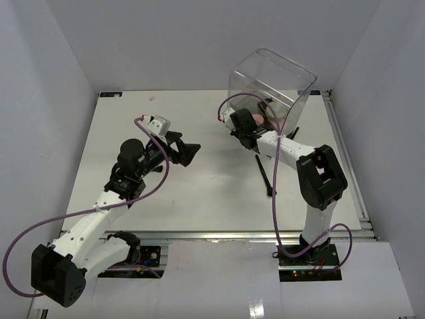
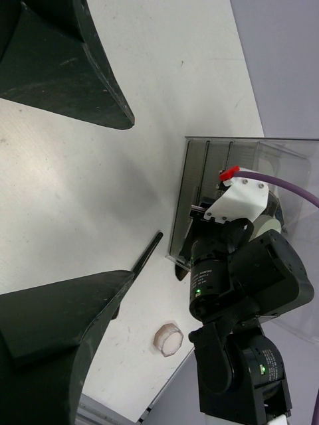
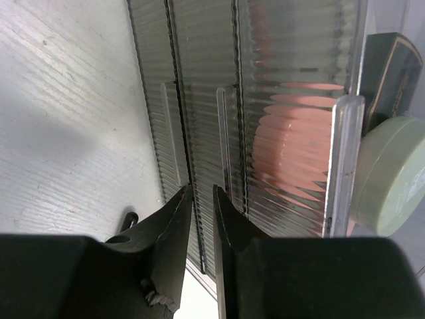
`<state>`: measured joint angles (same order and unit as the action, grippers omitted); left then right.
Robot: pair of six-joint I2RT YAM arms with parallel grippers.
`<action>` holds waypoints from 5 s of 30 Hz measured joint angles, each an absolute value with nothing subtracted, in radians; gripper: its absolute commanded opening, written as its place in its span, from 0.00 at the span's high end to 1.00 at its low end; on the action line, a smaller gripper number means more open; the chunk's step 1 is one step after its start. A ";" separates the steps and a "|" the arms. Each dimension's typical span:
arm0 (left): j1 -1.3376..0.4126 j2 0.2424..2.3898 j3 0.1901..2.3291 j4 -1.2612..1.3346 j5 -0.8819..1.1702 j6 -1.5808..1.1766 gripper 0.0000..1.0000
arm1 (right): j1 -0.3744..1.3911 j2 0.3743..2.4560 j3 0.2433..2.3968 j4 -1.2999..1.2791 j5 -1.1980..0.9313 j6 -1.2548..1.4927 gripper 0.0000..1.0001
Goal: Organize the makeup
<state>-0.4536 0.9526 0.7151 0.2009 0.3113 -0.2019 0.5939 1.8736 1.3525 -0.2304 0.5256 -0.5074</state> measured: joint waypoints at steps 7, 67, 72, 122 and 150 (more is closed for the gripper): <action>-0.453 0.980 0.713 0.205 0.334 -0.210 0.02 | 0.581 1.855 1.343 -0.240 0.436 -0.516 0.75; -0.578 2.449 1.436 0.869 0.365 -1.129 0.57 | -0.078 0.923 0.809 -0.318 -0.842 -0.399 0.92; -0.579 2.449 1.431 0.906 0.376 -1.134 0.55 | -0.078 0.923 0.809 -0.318 -0.842 -0.400 0.92; -0.550 2.253 1.082 1.016 0.480 -1.148 0.89 | -0.078 0.931 0.803 -0.315 -0.843 -0.401 0.92; -0.517 1.858 0.858 0.946 0.508 -1.029 0.35 | -0.078 0.972 0.800 -0.452 -0.964 -0.736 0.15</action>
